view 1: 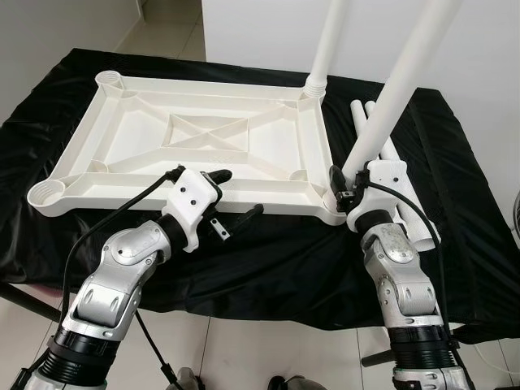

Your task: Building children table

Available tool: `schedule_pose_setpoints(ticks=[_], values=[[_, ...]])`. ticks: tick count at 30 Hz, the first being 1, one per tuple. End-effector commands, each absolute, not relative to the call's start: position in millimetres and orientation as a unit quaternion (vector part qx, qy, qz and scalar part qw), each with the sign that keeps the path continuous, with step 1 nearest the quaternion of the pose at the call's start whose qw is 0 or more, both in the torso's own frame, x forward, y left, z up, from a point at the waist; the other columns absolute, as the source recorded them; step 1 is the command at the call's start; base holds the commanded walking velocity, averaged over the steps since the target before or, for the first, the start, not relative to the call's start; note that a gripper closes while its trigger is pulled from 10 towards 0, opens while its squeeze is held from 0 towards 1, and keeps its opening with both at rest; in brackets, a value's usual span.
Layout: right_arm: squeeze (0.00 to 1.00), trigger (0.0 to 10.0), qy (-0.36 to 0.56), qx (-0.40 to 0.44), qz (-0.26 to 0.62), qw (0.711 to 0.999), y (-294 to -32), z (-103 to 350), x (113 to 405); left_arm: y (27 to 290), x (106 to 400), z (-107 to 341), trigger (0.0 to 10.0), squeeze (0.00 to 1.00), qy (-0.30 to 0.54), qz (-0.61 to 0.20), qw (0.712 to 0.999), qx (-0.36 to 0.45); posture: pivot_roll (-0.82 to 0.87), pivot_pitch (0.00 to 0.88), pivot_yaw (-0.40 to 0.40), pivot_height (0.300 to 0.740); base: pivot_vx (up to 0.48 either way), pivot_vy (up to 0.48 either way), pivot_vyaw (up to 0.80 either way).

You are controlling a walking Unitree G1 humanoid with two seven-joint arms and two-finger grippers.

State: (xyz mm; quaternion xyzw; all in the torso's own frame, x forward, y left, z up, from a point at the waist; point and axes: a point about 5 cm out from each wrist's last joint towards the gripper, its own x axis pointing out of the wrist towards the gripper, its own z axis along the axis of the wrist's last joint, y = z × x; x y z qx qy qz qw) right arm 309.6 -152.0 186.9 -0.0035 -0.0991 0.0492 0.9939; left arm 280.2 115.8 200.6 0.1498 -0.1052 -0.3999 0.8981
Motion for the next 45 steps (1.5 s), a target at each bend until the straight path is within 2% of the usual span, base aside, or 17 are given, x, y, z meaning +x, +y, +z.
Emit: schedule_pose_setpoints(ticks=[1,5,14,20,22,39,45], values=[[0.00,10.0,-0.090,-0.003,0.014,0.996,-152.7,180.7,307.1,116.5,278.3,199.1,10.0,0.00,-0.104,-0.416,0.890,0.155,0.15,0.113,-0.018,0.740,0.000,0.000,0.00],[0.00,10.0,-0.034,-0.010,-0.083,0.996,-163.5,154.4,306.9,114.9,277.4,198.3,10.0,0.00,-0.103,-0.421,0.888,0.154,0.15,0.117,-0.014,0.740,0.000,0.000,0.00],[0.00,10.0,-0.029,-0.019,-0.160,0.986,-171.2,143.9,303.8,115.2,277.8,198.8,10.0,0.00,-0.104,-0.422,0.888,0.153,0.16,0.120,-0.016,0.740,0.000,0.000,0.00],[0.00,10.0,-0.028,0.000,-0.189,0.982,-167.7,141.8,304.2,114.6,277.9,198.8,10.0,0.00,-0.105,-0.420,0.889,0.151,0.16,0.117,-0.020,0.740,0.000,0.000,0.00],[0.00,10.0,-0.023,0.039,-0.233,0.971,-166.4,143.2,309.5,113.5,277.5,198.3,10.0,0.00,-0.105,-0.421,0.888,0.149,0.16,0.111,-0.021,0.740,0.000,0.000,0.00],[0.00,10.0,-0.026,0.051,-0.300,0.952,-168.0,149.6,319.9,113.5,276.4,198.0,10.0,0.00,-0.107,-0.421,0.888,0.148,0.17,0.099,-0.033,0.740,0.000,0.000,0.00],[0.00,10.0,-0.049,0.064,-0.259,0.962,-159.4,154.5,322.5,112.4,275.8,197.1,10.0,0.00,-0.108,-0.421,0.889,0.147,0.16,0.089,-0.040,0.740,0.000,0.000,0.00]])
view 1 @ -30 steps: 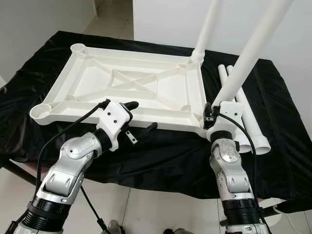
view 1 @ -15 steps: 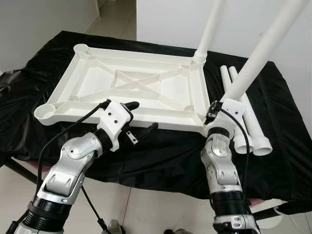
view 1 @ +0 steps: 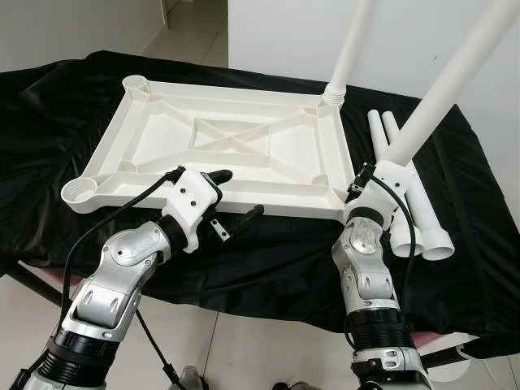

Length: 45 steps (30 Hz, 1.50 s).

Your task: Building children table

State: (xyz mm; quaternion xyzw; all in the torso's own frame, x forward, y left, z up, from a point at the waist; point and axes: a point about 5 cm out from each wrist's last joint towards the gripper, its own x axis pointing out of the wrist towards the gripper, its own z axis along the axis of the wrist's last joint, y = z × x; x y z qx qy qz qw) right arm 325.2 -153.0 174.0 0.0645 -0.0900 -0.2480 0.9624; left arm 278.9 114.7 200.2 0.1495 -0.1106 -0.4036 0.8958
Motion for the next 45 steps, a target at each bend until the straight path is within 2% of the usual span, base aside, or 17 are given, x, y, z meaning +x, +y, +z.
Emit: schedule_pose_setpoints(ticks=[1,3,4,6,7,13,20,23,24,25,29,32,40,42,45], values=[[0.18,10.0,-0.053,0.069,-0.257,0.963,-159.3,156.0,322.5,112.1,275.7,196.9,10.0,0.00,-0.109,-0.421,0.889,0.146,0.16,0.087,-0.042,0.740,0.000,0.000,0.00],[0.18,10.0,-0.055,0.072,-0.257,0.962,-159.7,156.5,322.4,111.9,275.6,196.8,10.0,0.00,-0.109,-0.421,0.889,0.146,0.16,0.087,-0.042,0.740,0.000,0.000,0.00],[0.94,10.0,-0.063,0.077,-0.245,0.964,-159.4,158.3,322.8,111.5,275.6,196.5,10.0,0.00,-0.109,-0.421,0.888,0.146,0.16,0.084,-0.043,0.740,0.000,0.000,0.00],[0.94,10.0,-0.070,0.080,-0.235,0.966,-159.1,159.6,323.1,111.2,275.6,196.3,10.0,0.00,-0.109,-0.422,0.888,0.146,0.16,0.084,-0.043,0.740,0.000,0.000,0.00],[1.00,10.0,-0.084,0.079,-0.226,0.967,-160.2,163.0,322.9,110.8,275.6,196.3,10.0,0.00,-0.109,-0.422,0.888,0.145,0.16,0.082,-0.045,0.740,0.000,0.000,0.00],[1.00,10.0,-0.126,0.084,-0.195,0.969,-166.9,175.2,323.1,109.2,276.1,196.2,10.0,0.00,-0.111,-0.422,0.888,0.143,0.15,0.079,-0.048,0.740,0.000,0.000,0.00],[1.00,10.0,-0.135,0.080,-0.156,0.975,-167.6,178.5,326.6,108.9,276.6,196.3,10.0,0.00,-0.112,-0.422,0.888,0.142,0.15,0.080,-0.049,0.740,0.000,0.000,0.00],[1.00,10.0,-0.124,0.087,-0.112,0.982,-166.6,178.2,331.2,108.3,276.6,196.4,10.0,0.00,-0.112,-0.423,0.888,0.142,0.15,0.087,-0.049,0.740,0.000,0.000,0.00],[0.41,10.0,-0.117,0.088,-0.080,0.986,-166.1,177.6,333.1,106.9,275.5,195.7,10.0,0.00,-0.112,-0.425,0.887,0.140,0.15,0.090,-0.048,0.740,0.000,0.000,0.00],[0.00,10.0,-0.115,0.082,-0.053,0.989,-165.8,178.0,334.4,105.1,274.5,195.0,10.0,0.00,-0.111,-0.428,0.886,0.139,0.15,0.095,-0.048,0.740,0.000,0.000,0.00],[0.00,10.0,-0.105,0.071,-0.016,0.992,-166.2,176.6,335.8,101.5,272.4,193.9,10.0,0.00,-0.110,-0.434,0.884,0.134,0.15,0.098,-0.049,0.740,0.000,0.000,0.00],[0.00,10.0,-0.092,0.041,0.026,0.995,-176.1,174.1,337.9,89.6,265.0,189.7,10.0,0.00,-0.104,-0.450,0.879,0.121,0.15,0.105,-0.048,0.740,0.000,0.000,0.00],[0.00,10.0,-0.077,0.017,0.067,0.995,-190.5,172.2,340.7,78.1,257.2,185.0,10.0,0.00,-0.096,-0.467,0.873,0.105,0.16,0.106,-0.048,0.740,0.000,0.000,0.00],[0.00,10.0,-0.071,-0.014,0.123,0.990,-199.0,174.3,339.9,72.5,252.9,183.7,10.0,0.00,-0.093,-0.477,0.868,0.103,0.16,0.107,-0.045,0.740,0.000,0.000,0.00],[0.00,10.0,-0.066,-0.024,0.147,0.987,-202.0,174.7,338.8,72.3,252.7,184.0,10.0,0.00,-0.094,-0.478,0.868,0.102,0.16,0.108,-0.042,0.740,0.000,0.000,0.00]])
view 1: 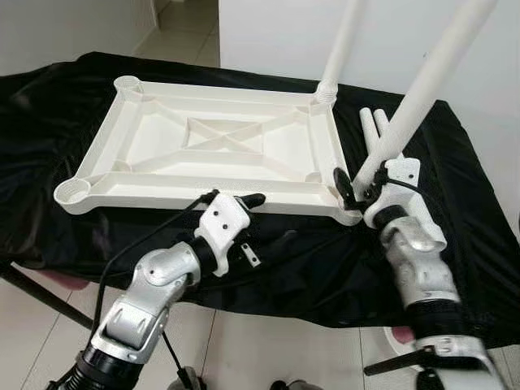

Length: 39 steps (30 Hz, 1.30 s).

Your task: Building children table

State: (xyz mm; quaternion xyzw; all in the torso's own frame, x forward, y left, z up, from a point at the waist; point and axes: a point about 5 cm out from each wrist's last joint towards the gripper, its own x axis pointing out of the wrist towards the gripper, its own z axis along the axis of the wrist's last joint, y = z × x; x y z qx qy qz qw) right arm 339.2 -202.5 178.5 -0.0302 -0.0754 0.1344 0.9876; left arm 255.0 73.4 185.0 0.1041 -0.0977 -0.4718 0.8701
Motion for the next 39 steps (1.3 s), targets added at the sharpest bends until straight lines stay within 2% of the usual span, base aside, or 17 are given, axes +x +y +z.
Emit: schedule_pose_setpoints(ticks=[1,11,12,14,15,17,18,33,34,39], values=[[0.00,10.0,-0.065,-0.026,0.156,0.985,-202.9,174.8,338.3,72.4,252.6,184.3,10.0,0.00,-0.093,-0.477,0.868,0.102,0.16,0.108,-0.042,0.740,0.000,0.000,0.00],[0.00,10.0,-0.054,-0.044,0.197,0.978,-212.2,174.8,338.2,72.7,252.8,185.9,10.0,0.00,-0.092,-0.478,0.868,0.102,0.16,0.111,-0.037,0.740,0.000,0.000,0.00],[0.00,9.3,-0.052,-0.057,0.217,0.973,-215.4,176.2,337.5,72.3,252.6,186.9,10.0,0.00,-0.092,-0.478,0.867,0.101,0.16,0.111,-0.031,0.740,0.000,0.000,0.00],[0.00,9.3,-0.052,-0.063,0.232,0.969,-216.9,177.6,336.7,72.1,252.4,187.4,10.0,0.00,-0.092,-0.479,0.867,0.100,0.16,0.111,-0.031,0.740,0.000,0.000,0.00],[0.00,4.0,-0.051,-0.063,0.239,0.968,-217.7,178.3,336.3,71.6,252.1,187.0,10.0,0.00,-0.090,-0.480,0.867,0.099,0.15,0.111,-0.030,0.740,0.000,0.000,0.00],[0.00,4.0,-0.051,-0.063,0.243,0.967,-218.3,178.7,336.0,71.3,251.8,186.8,10.0,0.00,-0.088,-0.481,0.867,0.098,0.15,0.111,-0.030,0.740,0.000,0.000,0.00],[0.00,0.0,-0.051,-0.064,0.246,0.966,-219.5,179.0,335.9,70.2,251.1,185.9,10.0,0.00,-0.084,-0.484,0.865,0.096,0.15,0.111,-0.029,0.740,0.000,0.000,0.00],[0.00,0.0,-0.032,-0.066,0.233,0.970,-227.1,175.2,337.4,67.0,247.9,182.6,10.0,0.00,-0.069,-0.493,0.863,0.087,0.15,0.114,-0.031,0.740,0.000,0.000,0.00],[0.00,10.0,-0.026,-0.057,0.217,0.974,-225.6,171.7,338.3,67.1,248.1,183.0,10.0,0.00,-0.069,-0.493,0.863,0.087,0.15,0.112,-0.033,0.740,0.000,0.000,0.00],[0.00,10.0,-0.017,-0.040,0.180,0.983,-219.7,164.0,339.1,67.2,248.1,183.3,10.0,0.00,-0.069,-0.493,0.863,0.086,0.15,0.110,-0.034,0.740,0.000,0.000,0.00]])
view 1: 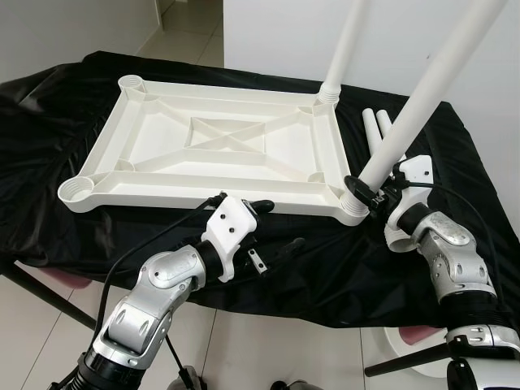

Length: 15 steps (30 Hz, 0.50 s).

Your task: Building children table

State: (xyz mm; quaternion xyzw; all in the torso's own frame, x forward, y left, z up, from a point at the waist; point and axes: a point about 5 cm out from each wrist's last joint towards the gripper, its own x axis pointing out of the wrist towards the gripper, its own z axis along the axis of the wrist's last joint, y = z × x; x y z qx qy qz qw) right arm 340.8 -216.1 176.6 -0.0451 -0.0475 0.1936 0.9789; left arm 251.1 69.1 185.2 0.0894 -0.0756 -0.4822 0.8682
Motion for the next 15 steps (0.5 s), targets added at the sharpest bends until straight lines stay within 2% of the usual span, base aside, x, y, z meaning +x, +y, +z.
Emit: schedule_pose_setpoints(ticks=[1,15], values=[[0.00,10.0,-0.014,-0.035,0.169,0.985,-217.2,161.6,338.9,67.3,248.0,183.4,10.0,0.00,-0.068,-0.493,0.863,0.085,0.15,0.110,-0.034,0.740,0.000,0.000,0.00],[0.00,10.0,-0.008,0.005,0.052,0.999,-204.1,148.4,339.7,66.8,246.8,183.0,10.0,0.00,-0.067,-0.497,0.861,0.085,0.15,0.101,-0.040,0.740,0.000,0.000,0.00]])
